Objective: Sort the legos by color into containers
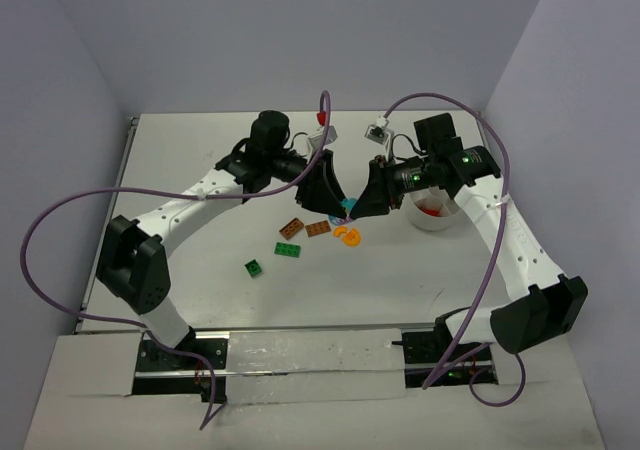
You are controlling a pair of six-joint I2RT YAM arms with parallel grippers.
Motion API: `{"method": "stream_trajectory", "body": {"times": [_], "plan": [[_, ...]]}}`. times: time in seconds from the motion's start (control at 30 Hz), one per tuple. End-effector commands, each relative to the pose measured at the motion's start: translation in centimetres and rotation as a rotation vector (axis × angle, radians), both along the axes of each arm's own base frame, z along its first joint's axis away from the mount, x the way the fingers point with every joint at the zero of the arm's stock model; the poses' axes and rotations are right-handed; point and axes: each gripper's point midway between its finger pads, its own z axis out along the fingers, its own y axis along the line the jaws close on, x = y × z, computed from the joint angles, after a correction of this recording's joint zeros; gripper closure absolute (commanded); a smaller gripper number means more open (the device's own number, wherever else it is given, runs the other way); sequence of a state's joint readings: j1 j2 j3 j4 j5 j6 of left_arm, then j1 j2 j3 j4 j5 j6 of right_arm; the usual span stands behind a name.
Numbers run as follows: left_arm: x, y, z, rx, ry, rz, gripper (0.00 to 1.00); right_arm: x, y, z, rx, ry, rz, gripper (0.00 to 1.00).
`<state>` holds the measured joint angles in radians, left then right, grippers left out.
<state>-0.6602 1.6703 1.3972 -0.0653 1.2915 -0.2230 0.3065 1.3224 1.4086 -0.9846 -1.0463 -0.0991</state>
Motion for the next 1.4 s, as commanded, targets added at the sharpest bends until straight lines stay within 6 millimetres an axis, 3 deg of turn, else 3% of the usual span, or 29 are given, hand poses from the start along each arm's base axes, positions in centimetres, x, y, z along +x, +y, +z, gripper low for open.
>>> {"method": "stream_trajectory", "body": {"times": [0.0, 0.07, 0.17, 0.2, 0.27, 0.37, 0.47, 0.53, 0.77, 0.93, 1.03, 1.2, 1.37], "plan": [[0.0, -0.2, 1.0, -0.032, -0.063, 0.011, 0.96, -0.3, 0.5, 1.8, 0.037, -0.036, 0.019, 0.98], [0.3, -0.3, 0.7, -0.016, -0.066, 0.034, 0.68, -0.3, 0.2, 1.7, 0.019, -0.046, 0.0, 1.0], [1.4, -0.1, -0.2, 0.03, -0.075, 0.106, 0.11, -0.3, -0.6, 1.3, -0.022, -0.064, -0.043, 1.0], [2.1, 0.4, -0.3, 0.046, -0.088, 0.142, 0.01, -0.1, -1.2, 1.1, -0.048, -0.075, -0.073, 1.0], [3.3, 1.6, -0.9, 0.091, -0.096, 0.211, 0.01, -0.1, -2.7, 0.4, -0.091, -0.078, -0.12, 1.0], [7.9, 5.3, -1.2, 0.169, -0.098, 0.446, 0.01, 0.9, -7.4, -1.7, -0.216, -0.057, -0.283, 1.0], [10.8, 7.7, -1.8, 0.25, -0.064, 0.635, 0.01, 1.5, -11.2, -3.3, -0.316, -0.043, -0.421, 1.0], [12.9, 9.9, -2.4, 0.311, -0.049, 0.802, 0.01, 2.3, -15.7, -4.8, -0.466, -0.04, -0.603, 1.0], [15.6, 13.2, -1.9, 0.347, -0.091, 1.091, 0.01, 4.2, -25.5, -5.2, -0.749, -0.023, -1.023, 1.0], [16.5, 13.6, -2.3, 0.384, -0.089, 1.124, 0.01, 5.9, -28.9, -6.4, -0.86, 0.092, -1.155, 1.0], [16.6, 13.4, -2.4, 0.387, -0.095, 1.112, 0.01, 7.3, -29.8, -7.0, -0.88, 0.124, -1.18, 1.0], [16.5, 13.3, -2.1, 0.375, -0.112, 1.1, 0.01, 9.4, -30.4, -7.0, -0.881, 0.133, -1.194, 1.0], [16.5, 13.2, -2.7, 0.392, -0.121, 1.085, 0.01, 11.1, -30.6, -8.6, -0.89, 0.197, -1.148, 1.0]]}}
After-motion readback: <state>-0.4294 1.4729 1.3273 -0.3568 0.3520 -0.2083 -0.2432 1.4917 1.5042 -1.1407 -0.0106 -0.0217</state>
